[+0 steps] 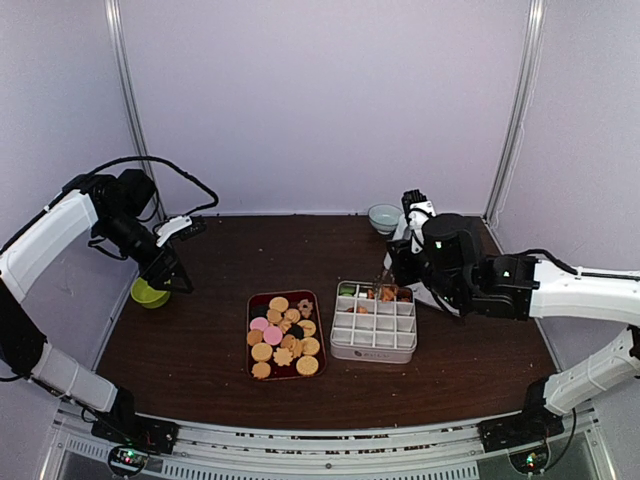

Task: Pack the cookies
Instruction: Place the fake cookies in the empty pocket of the box.

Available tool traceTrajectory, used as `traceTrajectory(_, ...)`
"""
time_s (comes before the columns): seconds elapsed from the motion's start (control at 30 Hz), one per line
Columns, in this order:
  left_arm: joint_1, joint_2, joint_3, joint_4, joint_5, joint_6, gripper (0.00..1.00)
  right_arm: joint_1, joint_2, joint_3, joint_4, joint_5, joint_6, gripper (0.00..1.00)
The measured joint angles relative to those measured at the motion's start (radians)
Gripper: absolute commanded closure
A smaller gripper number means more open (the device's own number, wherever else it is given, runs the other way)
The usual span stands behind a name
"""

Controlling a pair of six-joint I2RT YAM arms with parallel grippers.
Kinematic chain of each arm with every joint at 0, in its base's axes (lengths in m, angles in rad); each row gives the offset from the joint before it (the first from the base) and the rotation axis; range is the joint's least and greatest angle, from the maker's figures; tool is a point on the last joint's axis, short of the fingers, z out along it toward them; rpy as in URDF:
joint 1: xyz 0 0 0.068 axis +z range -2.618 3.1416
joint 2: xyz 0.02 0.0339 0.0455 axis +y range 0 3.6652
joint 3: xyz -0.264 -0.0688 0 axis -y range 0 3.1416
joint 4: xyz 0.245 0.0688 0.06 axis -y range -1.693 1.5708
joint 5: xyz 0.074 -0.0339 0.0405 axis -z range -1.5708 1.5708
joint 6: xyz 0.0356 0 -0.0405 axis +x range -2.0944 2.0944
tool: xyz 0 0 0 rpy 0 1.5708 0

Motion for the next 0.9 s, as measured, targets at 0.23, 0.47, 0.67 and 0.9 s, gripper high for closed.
traceTrajectory(0.23, 0.0, 0.007, 0.0, 0.0, 0.006, 0.0, 0.32, -0.021, -0.066, -0.105, -0.031, 0.025, 0.044, 0.87)
traceTrajectory(0.47, 0.0, 0.007, 0.0, 0.0, 0.008, 0.0, 0.3, -0.021, -0.07, -0.114, -0.023, 0.013, 0.061, 0.86)
traceTrajectory(0.67, 0.0, 0.007, 0.0, 0.002, 0.0, 0.002, 0.03, -0.021, -0.048, -0.111, -0.01, -0.008, 0.061, 0.82)
traceTrajectory(0.9, 0.0, -0.003, 0.0, 0.006, -0.016, -0.018, 0.02, -0.023, -0.019, -0.11, -0.005, -0.018, 0.06, 0.73)
